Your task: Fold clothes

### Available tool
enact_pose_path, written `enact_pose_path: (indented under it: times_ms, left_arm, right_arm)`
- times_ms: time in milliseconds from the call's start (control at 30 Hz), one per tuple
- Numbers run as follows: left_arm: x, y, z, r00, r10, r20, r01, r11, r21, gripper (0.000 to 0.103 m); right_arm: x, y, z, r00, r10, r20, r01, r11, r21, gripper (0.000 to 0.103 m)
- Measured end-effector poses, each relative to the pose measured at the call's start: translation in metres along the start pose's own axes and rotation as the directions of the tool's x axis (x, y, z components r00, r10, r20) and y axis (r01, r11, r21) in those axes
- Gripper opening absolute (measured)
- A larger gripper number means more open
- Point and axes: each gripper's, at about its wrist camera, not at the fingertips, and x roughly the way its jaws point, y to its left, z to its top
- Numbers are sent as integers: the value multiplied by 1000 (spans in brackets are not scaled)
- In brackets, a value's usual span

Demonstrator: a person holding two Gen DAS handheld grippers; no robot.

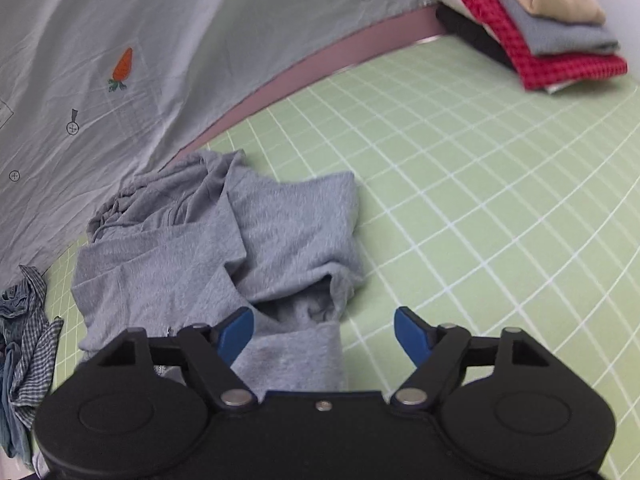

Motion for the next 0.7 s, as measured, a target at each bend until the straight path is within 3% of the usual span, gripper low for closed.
enact_pose_path:
  times_ms: [33,100,133,167,200,467,600,700]
  left_arm:
    - [0,-2,2,1000,-4,-1,4,1000,1,57]
    - [1,-2,6,1000,-12,-1,12,1000,3,57]
    - [0,-2,8,1000,-16,-1,16,1000,1,57]
    - [0,-1,10,1000,-18,0,18,1000,-1,57]
    - [-1,0,11,1000,-17,1,17,1000,-4,57]
    - [-3,8,17,1000,-22,-11,22,1000,-3,57]
    - [1,6,21,999,-48,-24,48,999,-3,58]
    - [3,0,27,997,-76,-22,76,997,-9,63]
  right_arm:
    - [6,0,-4,1000,0,-22,0,1000,4,73]
    - [13,1,-13,999,10,-48,-10,1000,2,48]
    - [13,1,-17,998,19,-52,-19,1000,-5,26]
    - [13,1,-22,998,28,-57,-29,999,-12,12]
    - [12,1,-26,997,38,-61,-39,999,-19,8]
    - [-38,3,-89,999,10,-31,-17,973,-228,4]
    - [-47,-6,-122,997,14,-75,-31,973,-229,4]
    - [-49,-6,-127,997,21,-73,-36,975,-221,4]
